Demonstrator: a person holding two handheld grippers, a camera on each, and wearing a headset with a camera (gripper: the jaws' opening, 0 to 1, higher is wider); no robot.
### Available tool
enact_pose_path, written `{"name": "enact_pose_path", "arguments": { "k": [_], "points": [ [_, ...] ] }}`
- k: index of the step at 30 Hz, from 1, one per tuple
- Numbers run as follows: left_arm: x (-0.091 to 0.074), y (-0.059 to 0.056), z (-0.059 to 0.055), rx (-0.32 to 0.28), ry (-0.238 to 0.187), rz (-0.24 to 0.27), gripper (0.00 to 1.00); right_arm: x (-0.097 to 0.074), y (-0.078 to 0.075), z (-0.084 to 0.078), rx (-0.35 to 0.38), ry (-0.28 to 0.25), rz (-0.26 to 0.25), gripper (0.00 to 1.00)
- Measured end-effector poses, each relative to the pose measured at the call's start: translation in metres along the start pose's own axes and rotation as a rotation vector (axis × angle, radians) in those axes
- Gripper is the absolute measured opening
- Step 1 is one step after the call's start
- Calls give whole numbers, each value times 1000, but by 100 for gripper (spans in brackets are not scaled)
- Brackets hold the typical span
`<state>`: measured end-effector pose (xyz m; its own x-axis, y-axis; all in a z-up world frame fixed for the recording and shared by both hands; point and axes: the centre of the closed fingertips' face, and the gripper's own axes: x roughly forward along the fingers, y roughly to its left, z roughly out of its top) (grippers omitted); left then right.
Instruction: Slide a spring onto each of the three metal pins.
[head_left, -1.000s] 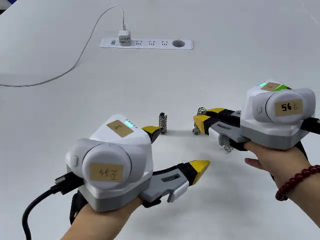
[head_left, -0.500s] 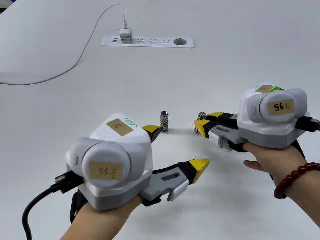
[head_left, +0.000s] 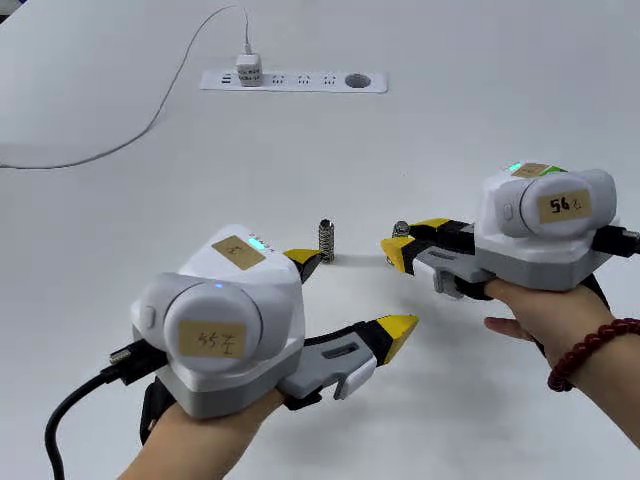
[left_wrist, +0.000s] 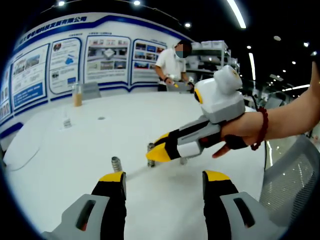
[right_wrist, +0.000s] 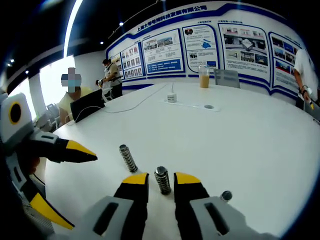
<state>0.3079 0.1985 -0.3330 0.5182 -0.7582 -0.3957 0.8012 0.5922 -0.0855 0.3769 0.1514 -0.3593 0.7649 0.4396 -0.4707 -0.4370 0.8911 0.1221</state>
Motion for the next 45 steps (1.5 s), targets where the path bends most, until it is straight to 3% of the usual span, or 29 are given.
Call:
{"name": "enact_pose_path", "arguments": {
  "k": [12,25,45],
  "points": [
    [4,-3,7,-3,-25,8,62,-23,0,17,41,-16,1,33],
    [16,-15,4,22,-5,-23,60,-45,-20,19,50,-11,-38,49],
    [43,-25,-1,65,34,-72,49,-74,-49,20,58,-33,-104,52]
  ]
}}
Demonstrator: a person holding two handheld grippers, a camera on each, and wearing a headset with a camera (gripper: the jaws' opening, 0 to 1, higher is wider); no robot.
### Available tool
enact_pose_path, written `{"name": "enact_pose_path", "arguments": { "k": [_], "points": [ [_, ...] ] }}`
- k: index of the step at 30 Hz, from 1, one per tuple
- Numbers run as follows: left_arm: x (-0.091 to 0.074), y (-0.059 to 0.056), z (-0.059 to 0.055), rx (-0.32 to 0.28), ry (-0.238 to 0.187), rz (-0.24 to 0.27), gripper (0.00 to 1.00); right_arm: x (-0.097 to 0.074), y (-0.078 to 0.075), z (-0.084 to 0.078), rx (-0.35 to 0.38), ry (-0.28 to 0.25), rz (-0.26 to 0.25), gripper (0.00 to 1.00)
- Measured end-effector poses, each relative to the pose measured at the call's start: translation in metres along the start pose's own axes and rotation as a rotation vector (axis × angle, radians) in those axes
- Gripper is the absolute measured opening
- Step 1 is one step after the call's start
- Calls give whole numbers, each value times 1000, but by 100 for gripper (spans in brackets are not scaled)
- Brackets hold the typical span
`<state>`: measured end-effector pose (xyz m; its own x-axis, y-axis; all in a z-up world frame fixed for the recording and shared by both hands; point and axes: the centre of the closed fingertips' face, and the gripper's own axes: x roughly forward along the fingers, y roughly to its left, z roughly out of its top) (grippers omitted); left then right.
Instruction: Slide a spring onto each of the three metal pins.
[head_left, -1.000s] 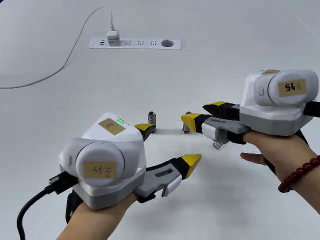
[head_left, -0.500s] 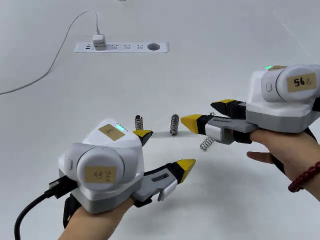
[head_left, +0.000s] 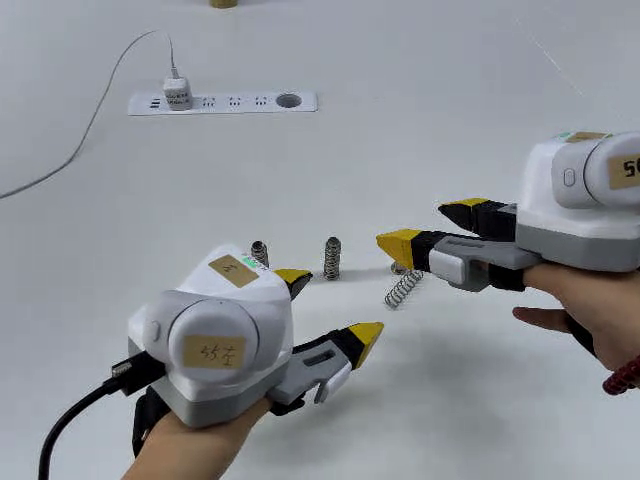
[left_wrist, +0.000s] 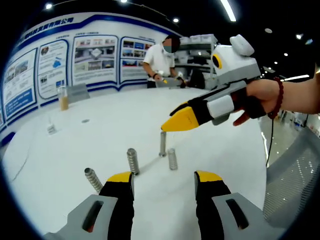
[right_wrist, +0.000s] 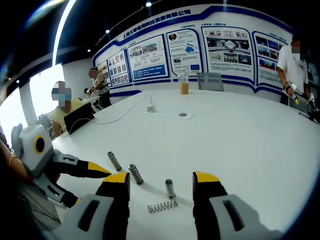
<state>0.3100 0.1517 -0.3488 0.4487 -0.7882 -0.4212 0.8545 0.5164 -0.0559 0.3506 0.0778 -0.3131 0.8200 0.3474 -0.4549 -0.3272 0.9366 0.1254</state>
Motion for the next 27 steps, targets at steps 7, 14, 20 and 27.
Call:
{"name": "enact_pose_path", "arguments": {
  "k": [7,14,20,27],
  "points": [
    [16,-5,0,-2,6,-19,44,-7,-7,0,-7,-7,-14,52],
    [32,-8,0,1,11,-35,40,-11,-12,-2,8,-15,-16,51],
    [44,-9,-4,-18,21,-39,33,-12,-16,-9,18,-7,-19,51],
    [57,-14,-11,3,50,-50,29,-16,-21,-11,22,-8,-26,51]
  ]
}}
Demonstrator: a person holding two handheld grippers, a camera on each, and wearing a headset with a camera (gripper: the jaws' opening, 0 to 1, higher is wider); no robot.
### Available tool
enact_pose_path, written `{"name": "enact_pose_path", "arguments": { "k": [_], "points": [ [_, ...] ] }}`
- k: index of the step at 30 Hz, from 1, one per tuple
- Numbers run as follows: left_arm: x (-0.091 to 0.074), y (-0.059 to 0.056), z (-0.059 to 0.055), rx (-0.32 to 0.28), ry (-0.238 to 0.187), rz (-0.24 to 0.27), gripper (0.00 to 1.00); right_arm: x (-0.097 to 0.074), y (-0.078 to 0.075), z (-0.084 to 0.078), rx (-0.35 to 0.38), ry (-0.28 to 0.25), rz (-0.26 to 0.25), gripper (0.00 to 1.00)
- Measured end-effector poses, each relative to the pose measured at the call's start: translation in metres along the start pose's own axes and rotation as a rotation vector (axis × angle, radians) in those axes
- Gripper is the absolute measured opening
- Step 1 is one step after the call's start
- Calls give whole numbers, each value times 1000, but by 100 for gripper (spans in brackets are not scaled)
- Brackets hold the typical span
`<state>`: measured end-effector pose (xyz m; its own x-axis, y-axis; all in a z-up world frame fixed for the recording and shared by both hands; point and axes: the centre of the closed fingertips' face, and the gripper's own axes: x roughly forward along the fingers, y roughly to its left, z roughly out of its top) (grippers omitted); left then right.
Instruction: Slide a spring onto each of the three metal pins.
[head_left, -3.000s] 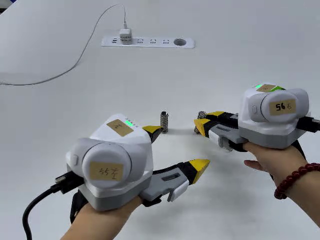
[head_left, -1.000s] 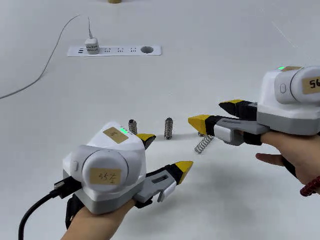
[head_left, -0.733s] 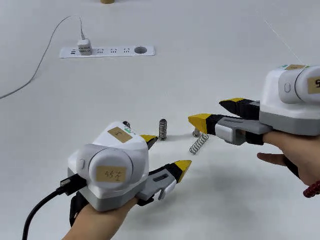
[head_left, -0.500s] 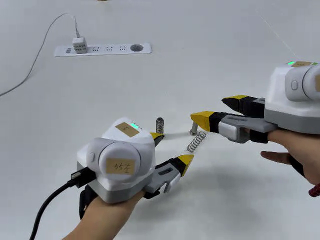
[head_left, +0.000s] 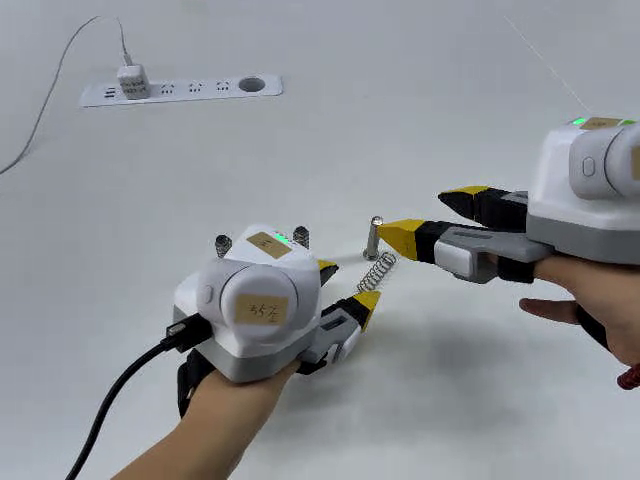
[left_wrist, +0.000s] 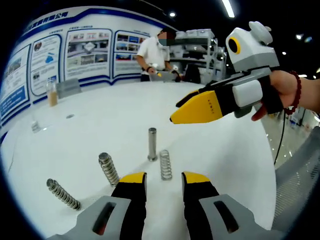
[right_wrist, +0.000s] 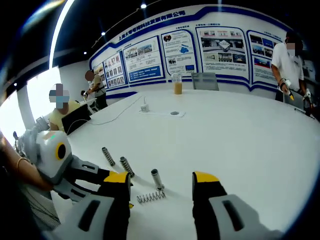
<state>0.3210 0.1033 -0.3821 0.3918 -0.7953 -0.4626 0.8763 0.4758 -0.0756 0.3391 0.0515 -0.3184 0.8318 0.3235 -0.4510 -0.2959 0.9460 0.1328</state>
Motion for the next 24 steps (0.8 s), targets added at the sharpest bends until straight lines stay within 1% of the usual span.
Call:
{"name": "enact_pose_path", "arguments": {
  "k": [5,7,9,11,14,17,21,24],
  "points": [
    [7,-3,-4,10,19,-5,26,-3,-3,0,27,-17,0,50],
    [10,-3,-6,15,26,0,24,-4,-4,-1,25,-17,-4,50],
    [12,-4,-6,8,28,-2,23,-5,-5,-2,24,-14,-5,50],
    [14,-4,-6,14,30,-1,22,-5,-6,-3,26,-14,-5,49],
    [16,-2,-9,33,51,3,19,-6,-6,-5,27,-6,-8,49],
    [17,-2,-8,22,48,1,18,-6,-7,-8,26,6,-11,48],
    [18,-3,-12,36,72,6,15,-6,-7,-10,28,12,-10,48],
    [20,-2,-11,46,70,10,13,-6,-7,-10,34,13,-12,48]
  ]
}}
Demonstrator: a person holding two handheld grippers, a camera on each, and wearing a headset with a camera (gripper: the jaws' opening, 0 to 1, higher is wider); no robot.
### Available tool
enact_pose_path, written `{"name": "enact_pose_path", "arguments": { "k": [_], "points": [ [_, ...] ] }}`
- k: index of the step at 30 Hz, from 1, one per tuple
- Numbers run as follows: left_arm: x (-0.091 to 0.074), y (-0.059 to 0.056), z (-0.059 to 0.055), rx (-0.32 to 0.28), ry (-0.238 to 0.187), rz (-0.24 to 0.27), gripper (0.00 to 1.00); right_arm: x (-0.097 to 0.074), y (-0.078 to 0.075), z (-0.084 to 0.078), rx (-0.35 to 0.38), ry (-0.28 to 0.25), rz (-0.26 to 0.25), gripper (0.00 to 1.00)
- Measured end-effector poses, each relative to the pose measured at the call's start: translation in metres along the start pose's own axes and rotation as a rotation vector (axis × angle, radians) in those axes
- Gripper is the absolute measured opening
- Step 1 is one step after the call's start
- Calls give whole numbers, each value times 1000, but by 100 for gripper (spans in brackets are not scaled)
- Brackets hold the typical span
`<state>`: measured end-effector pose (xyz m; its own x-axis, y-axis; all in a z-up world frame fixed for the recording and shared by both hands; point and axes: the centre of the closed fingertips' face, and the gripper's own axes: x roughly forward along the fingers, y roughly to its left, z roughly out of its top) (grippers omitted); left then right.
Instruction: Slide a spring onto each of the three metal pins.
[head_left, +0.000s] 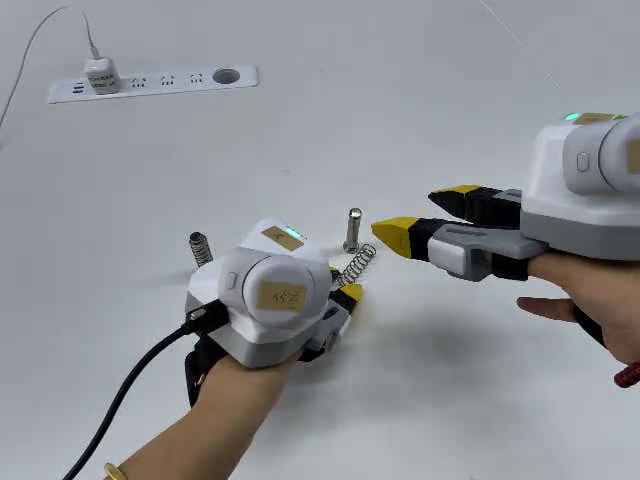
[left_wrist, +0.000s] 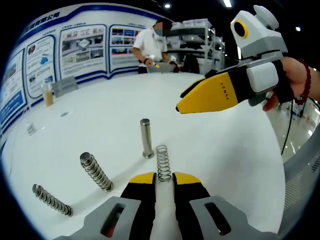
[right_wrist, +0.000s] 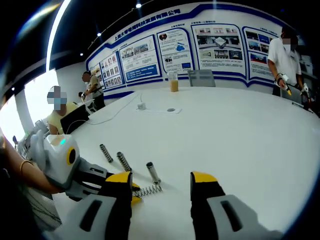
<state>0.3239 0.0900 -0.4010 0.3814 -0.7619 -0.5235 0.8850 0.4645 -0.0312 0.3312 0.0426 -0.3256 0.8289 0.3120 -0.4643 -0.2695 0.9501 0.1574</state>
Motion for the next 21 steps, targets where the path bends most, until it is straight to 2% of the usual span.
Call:
{"name": "enact_pose_path", "arguments": {
  "k": [14,21],
  "points": [
    [-2,-1,-1,30,16,9,10,-2,2,0,22,-4,7,47],
    [-11,-3,4,30,-11,14,9,-2,5,3,48,-6,17,47]
  ]
}}
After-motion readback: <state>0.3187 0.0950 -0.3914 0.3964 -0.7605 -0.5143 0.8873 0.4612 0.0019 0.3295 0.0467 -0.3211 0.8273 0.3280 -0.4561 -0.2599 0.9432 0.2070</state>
